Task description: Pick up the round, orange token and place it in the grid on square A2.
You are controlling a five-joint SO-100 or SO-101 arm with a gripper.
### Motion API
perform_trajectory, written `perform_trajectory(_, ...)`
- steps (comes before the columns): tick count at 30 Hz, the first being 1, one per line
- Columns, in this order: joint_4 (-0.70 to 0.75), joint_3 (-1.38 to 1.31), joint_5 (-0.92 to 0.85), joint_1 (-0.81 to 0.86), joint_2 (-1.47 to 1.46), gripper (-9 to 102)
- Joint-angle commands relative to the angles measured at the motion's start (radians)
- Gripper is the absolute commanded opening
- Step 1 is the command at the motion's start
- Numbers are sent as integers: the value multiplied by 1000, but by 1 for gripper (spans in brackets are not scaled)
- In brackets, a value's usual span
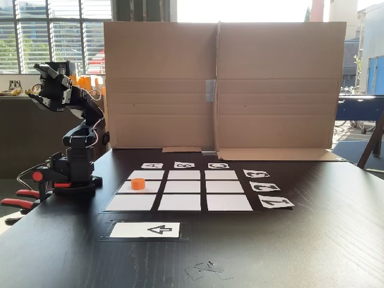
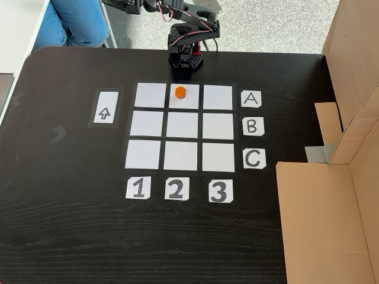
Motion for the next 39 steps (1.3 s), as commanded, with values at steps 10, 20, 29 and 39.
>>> perform_trajectory(10,6,275,14,166,204,4)
perform_trajectory(20,147,486,29,166,413,-1)
perform_trajectory(29,176,554,26,161,423,0)
perform_trajectory(39,261,557,21,137,425,0)
